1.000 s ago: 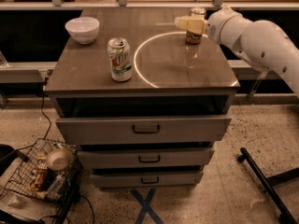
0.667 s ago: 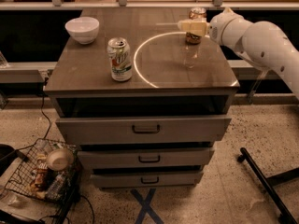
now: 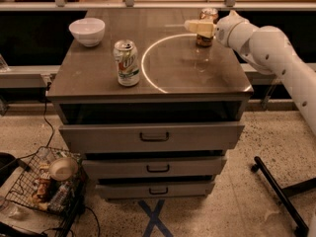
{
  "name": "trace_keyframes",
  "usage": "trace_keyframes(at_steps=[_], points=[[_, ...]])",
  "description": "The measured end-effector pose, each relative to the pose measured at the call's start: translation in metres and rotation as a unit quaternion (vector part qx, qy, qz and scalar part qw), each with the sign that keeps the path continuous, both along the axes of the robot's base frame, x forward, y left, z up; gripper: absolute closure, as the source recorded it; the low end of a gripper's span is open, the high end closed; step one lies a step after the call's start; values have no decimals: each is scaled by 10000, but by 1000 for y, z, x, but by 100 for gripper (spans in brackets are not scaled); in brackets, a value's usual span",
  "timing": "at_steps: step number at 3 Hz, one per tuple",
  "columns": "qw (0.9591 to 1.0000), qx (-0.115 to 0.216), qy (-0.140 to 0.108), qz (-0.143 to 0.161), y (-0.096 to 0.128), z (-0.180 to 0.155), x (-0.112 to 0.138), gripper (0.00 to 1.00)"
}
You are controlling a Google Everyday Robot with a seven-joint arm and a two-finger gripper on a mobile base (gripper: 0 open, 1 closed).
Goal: Place orange can into white bowl
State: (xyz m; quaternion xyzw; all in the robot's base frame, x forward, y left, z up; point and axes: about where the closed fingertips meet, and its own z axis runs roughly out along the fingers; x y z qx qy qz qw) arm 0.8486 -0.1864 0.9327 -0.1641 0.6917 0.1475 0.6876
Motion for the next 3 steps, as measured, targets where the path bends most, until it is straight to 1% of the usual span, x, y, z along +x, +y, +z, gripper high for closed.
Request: trace_keyframes(at_steps=[1, 2, 3], points=[[9996, 216, -27, 175, 12, -2, 20, 0], [9993, 34, 62, 355, 27, -7, 34, 26], [9989, -239, 204, 343, 24, -17, 39, 48]])
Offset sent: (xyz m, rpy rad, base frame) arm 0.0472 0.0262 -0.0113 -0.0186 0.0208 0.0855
